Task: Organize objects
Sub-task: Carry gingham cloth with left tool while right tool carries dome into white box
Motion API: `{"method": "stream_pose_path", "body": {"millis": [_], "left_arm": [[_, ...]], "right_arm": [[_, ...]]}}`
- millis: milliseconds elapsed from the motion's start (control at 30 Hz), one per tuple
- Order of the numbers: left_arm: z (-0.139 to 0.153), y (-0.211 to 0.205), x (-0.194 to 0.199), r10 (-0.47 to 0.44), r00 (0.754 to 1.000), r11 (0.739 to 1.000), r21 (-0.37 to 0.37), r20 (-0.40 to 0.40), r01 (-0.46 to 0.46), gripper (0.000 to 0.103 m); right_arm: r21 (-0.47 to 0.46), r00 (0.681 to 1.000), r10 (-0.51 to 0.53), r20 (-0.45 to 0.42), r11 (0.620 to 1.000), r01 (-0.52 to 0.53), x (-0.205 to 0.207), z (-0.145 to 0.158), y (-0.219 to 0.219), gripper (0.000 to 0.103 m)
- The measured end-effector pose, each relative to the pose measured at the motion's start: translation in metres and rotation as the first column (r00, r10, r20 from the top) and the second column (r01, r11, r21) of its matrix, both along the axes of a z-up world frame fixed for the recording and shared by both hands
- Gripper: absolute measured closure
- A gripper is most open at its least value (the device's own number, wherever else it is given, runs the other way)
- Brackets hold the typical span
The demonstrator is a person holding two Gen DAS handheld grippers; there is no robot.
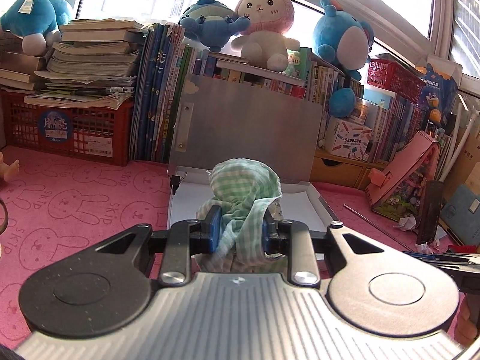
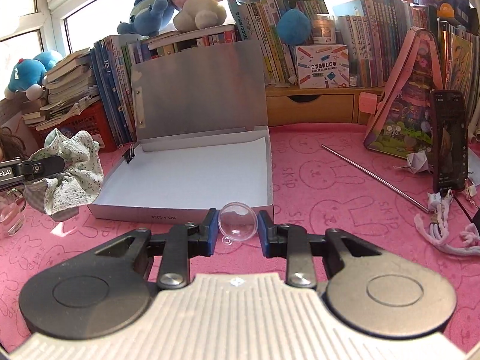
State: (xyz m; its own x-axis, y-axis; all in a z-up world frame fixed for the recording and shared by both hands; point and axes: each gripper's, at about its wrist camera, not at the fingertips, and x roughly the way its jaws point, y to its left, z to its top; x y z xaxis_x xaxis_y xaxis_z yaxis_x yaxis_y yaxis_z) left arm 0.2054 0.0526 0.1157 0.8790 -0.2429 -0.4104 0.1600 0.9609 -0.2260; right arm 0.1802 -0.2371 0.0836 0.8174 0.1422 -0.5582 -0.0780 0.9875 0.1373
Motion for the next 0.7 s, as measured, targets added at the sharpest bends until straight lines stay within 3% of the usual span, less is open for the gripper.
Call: {"method": "stream_pose_path", "body": {"millis": [433, 700], "left_arm": [[-0.023, -0.014, 0.073, 0.005, 0.997, 1.0, 0.027, -0.075, -0.003, 0.072], [-0.029, -0.02, 0.115, -0.048, 0.993, 0.998, 0.035, -0.107, 0.052, 0.072]], "right_arm": [[0.016, 0.998, -0.009, -0.058, 1.0, 0.01, 0.081, -0.003, 0.001, 0.071], [0.144, 0.99, 0.002, -0.141, 0.989, 0.018, 0.136, -0.006, -0.004, 0.071]]}}
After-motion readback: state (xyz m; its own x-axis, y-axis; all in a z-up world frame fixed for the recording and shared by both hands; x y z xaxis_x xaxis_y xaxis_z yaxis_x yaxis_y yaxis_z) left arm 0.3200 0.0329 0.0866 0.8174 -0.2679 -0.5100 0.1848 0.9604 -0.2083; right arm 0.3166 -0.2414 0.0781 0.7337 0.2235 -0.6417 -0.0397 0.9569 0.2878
